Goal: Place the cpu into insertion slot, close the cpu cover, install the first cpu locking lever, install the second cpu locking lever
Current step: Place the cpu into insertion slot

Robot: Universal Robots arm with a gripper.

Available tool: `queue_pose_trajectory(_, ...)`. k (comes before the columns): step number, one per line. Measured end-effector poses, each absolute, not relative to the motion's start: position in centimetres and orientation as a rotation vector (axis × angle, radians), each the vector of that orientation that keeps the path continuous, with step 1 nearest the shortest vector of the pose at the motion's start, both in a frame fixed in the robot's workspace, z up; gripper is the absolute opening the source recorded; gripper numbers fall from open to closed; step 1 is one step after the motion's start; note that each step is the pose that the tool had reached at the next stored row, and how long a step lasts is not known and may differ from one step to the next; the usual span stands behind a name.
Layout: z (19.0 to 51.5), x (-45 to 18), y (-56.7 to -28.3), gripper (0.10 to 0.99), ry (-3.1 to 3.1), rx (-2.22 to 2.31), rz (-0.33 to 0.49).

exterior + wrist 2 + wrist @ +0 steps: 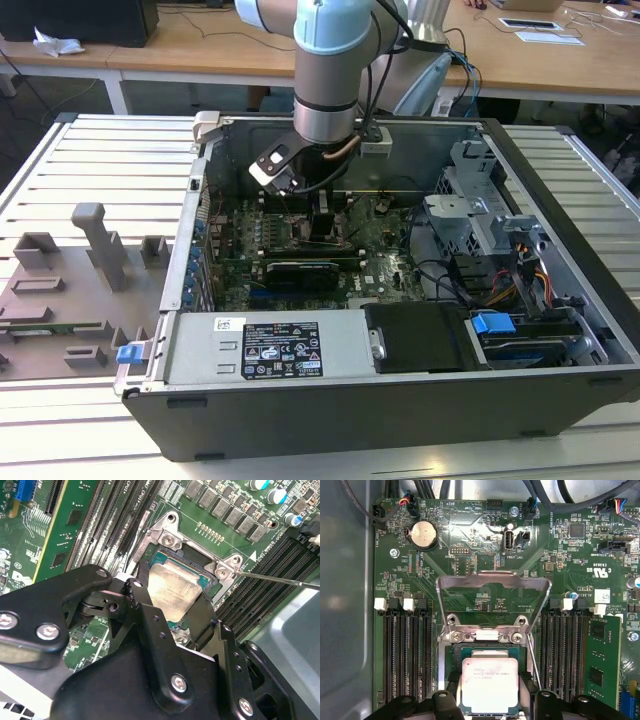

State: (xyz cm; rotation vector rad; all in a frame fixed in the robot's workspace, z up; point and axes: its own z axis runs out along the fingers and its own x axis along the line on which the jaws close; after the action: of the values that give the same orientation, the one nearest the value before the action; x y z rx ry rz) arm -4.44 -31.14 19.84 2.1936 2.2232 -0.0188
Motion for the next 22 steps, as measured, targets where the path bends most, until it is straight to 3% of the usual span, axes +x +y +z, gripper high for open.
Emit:
queue_pose_trajectory(20,19.56,-4.43,-30.89,0.541,2.223,2.194,-0.017)
queue_pose_trajectory(22,19.59,-4.44,-30.91,0.616,2.223,2.194,-0.019)
